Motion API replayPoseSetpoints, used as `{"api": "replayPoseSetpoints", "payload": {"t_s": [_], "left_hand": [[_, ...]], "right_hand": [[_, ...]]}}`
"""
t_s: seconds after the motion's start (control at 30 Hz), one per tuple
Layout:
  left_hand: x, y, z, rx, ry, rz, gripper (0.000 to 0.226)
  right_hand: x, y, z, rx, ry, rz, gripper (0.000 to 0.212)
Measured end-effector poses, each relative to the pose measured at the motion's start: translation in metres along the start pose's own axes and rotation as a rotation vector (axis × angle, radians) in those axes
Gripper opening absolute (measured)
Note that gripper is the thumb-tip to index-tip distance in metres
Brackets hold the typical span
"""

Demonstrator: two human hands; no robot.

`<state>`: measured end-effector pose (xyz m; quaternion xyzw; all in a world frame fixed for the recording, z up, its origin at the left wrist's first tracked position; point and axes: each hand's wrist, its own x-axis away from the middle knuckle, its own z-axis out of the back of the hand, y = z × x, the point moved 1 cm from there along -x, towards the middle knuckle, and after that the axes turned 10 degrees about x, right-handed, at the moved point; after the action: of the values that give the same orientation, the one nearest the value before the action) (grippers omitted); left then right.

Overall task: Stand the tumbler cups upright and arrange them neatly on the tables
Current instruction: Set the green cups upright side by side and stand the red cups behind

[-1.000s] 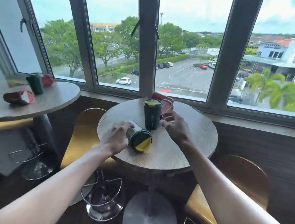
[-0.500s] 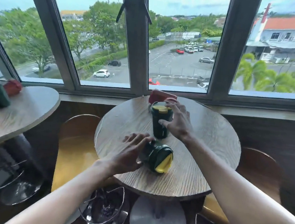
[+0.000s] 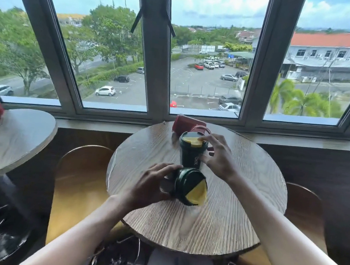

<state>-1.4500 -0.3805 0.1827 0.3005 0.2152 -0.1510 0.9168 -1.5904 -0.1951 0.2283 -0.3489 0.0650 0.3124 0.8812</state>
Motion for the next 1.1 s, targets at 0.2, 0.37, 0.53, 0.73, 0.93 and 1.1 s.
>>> {"api": "replayPoseSetpoints", "payload": {"t_s": [0.2,0.37,0.53,0.73,0.93,1.1], "left_hand": [[-0.009,-0.024,0.022,0.580,0.042,0.407,0.073],[-0.005,-0.044,0.030,0.956,0.034,0.660,0.065],[-0.002,-0.048,0.023,1.018,0.003,0.697,0.074],[0.007,-0.029,-0.008,0.737,0.183,0.690,0.095],[0.007,-0.032,-0.016,0.515,0.338,0.647,0.084],[0.006,-0.033,-0.015,0.561,0.322,0.663,0.088]], "right_hand": [[-0.003,0.009,-0.001,-0.049,-0.023,-0.001,0.046],[0.000,0.006,-0.008,-0.063,-0.033,-0.033,0.056],[0.007,0.005,-0.028,-0.109,0.018,-0.067,0.062],[0.015,0.009,-0.053,-0.207,0.146,-0.075,0.091],[0.019,0.020,-0.075,-0.282,0.159,-0.211,0.098],[0.016,0.022,-0.077,-0.260,0.179,-0.257,0.084]]}}
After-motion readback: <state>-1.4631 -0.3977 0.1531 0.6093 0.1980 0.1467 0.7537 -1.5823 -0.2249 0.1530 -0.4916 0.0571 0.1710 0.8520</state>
